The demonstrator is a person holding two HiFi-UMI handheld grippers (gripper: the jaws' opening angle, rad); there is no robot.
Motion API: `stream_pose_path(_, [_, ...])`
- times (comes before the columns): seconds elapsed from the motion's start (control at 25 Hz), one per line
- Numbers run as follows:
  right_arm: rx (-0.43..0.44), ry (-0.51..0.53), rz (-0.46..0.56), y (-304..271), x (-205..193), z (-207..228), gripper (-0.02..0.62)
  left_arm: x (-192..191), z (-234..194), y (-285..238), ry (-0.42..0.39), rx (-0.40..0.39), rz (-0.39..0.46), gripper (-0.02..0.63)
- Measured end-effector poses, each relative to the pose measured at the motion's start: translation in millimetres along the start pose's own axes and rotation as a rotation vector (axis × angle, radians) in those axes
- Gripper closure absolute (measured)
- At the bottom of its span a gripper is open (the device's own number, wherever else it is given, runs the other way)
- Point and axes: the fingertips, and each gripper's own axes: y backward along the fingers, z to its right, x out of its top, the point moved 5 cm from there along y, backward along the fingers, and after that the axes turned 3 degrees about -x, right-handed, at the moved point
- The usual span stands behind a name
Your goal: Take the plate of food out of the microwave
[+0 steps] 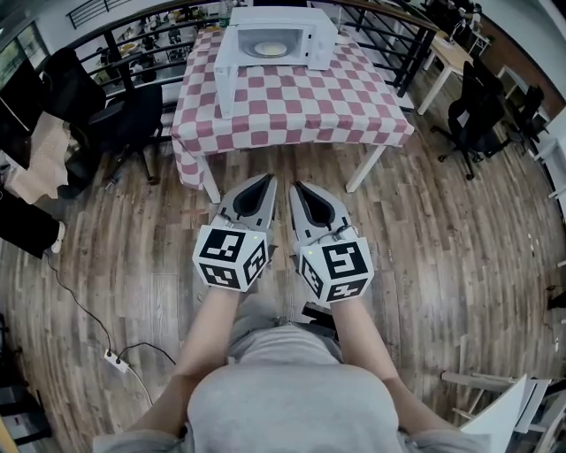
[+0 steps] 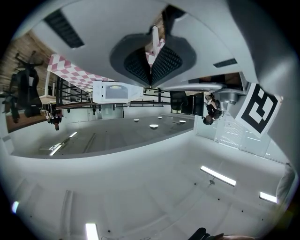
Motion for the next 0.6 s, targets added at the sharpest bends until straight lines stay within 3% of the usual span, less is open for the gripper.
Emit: stream_pose_path(0.6, [0.0, 0.02, 0.001, -68, 2, 42, 0.569, 13, -47, -70, 0.003, 0.02, 0.015, 0.604])
